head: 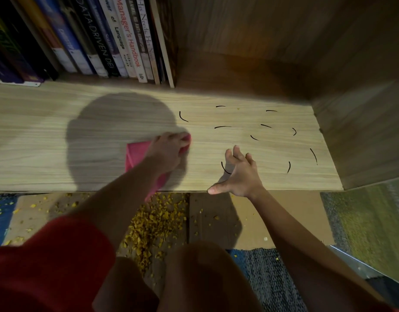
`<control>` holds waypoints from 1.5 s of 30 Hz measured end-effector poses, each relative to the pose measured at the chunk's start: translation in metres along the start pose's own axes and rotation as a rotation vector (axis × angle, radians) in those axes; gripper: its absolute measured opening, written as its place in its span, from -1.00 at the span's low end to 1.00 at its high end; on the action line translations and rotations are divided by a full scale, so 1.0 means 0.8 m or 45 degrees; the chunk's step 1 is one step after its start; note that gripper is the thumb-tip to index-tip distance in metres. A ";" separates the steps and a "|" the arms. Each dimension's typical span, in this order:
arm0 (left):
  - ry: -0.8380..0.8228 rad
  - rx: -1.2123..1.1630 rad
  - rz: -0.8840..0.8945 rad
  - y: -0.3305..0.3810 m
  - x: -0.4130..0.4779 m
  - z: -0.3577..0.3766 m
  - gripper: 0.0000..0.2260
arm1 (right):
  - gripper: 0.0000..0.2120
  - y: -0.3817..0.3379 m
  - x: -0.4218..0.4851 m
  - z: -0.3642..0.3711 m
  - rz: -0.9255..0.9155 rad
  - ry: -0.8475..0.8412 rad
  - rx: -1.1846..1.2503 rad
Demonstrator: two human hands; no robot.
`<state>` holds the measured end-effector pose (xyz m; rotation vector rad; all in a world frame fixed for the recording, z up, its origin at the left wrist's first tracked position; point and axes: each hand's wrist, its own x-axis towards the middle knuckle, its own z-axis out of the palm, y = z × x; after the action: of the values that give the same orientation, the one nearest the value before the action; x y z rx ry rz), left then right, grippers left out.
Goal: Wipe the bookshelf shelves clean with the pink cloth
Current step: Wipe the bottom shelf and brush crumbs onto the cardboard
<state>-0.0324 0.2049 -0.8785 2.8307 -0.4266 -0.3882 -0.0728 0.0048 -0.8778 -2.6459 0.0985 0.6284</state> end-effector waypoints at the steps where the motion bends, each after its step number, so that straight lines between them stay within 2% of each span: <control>1: 0.040 0.002 -0.038 0.005 0.004 0.000 -0.55 | 0.20 0.000 0.000 0.000 0.002 -0.001 -0.006; 3: 0.076 0.006 -0.033 0.029 0.005 0.004 -0.55 | 0.20 0.000 0.000 0.000 0.004 0.000 -0.003; 7: 0.005 -0.037 0.215 0.064 -0.007 0.019 -0.47 | 0.20 0.000 -0.001 0.001 -0.010 0.001 0.004; 10: -0.014 -0.155 0.002 0.034 -0.004 0.010 -0.50 | 0.19 0.003 -0.001 0.001 -0.016 0.002 0.044; 13: 0.024 -0.073 -0.140 0.006 0.005 0.005 -0.54 | 0.18 0.004 -0.001 0.002 -0.009 -0.002 0.040; 15: 0.079 -0.008 -0.098 0.018 -0.001 0.008 -0.55 | 0.19 0.002 -0.001 0.001 -0.006 -0.003 0.028; 18: 0.041 -0.034 0.122 0.038 -0.018 0.026 -0.43 | 0.20 -0.001 -0.002 -0.001 -0.003 -0.005 -0.013; 19: 0.024 -0.072 0.123 0.035 -0.019 0.029 -0.40 | 0.20 -0.002 -0.003 -0.001 0.011 -0.014 -0.025; 22: 0.037 -0.197 -0.037 0.017 -0.003 0.030 -0.44 | 0.16 -0.013 -0.001 -0.006 0.014 -0.073 -0.164; 24: 0.015 -0.140 -0.060 0.020 0.004 0.021 -0.49 | 0.06 -0.033 0.000 -0.009 -0.049 -0.059 -0.241; 26: 0.037 -0.095 -0.069 0.019 0.012 0.014 -0.52 | 0.13 -0.056 0.002 -0.007 -0.130 -0.064 -0.230; 29: 0.086 -0.144 -0.153 0.004 0.024 0.006 -0.49 | 0.27 -0.081 0.006 0.000 -0.170 -0.188 -0.252; 33: 0.058 -0.186 -0.249 -0.018 0.056 -0.003 -0.41 | 0.30 -0.078 0.017 0.002 -0.132 -0.209 -0.236; 35: 0.055 -0.196 -0.272 -0.023 0.074 -0.005 -0.44 | 0.30 -0.079 0.019 0.003 -0.139 -0.212 -0.224; 38: 0.081 -0.110 -0.191 -0.015 0.080 -0.002 -0.51 | 0.28 -0.082 0.019 0.003 -0.130 -0.207 -0.192; 42: 0.119 -0.040 0.128 -0.002 0.047 0.008 -0.55 | 0.28 -0.084 0.017 0.001 -0.119 -0.200 -0.170; 43: 0.101 -0.040 0.144 -0.005 0.046 0.006 -0.54 | 0.29 -0.084 0.017 0.001 -0.118 -0.199 -0.172; 45: 0.077 -0.061 0.023 -0.009 0.058 -0.005 -0.52 | 0.29 -0.085 0.017 0.001 -0.110 -0.199 -0.177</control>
<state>0.0133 0.1979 -0.8869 2.7821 -0.4242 -0.3039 -0.0501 0.0675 -0.8584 -2.7042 -0.1084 0.8372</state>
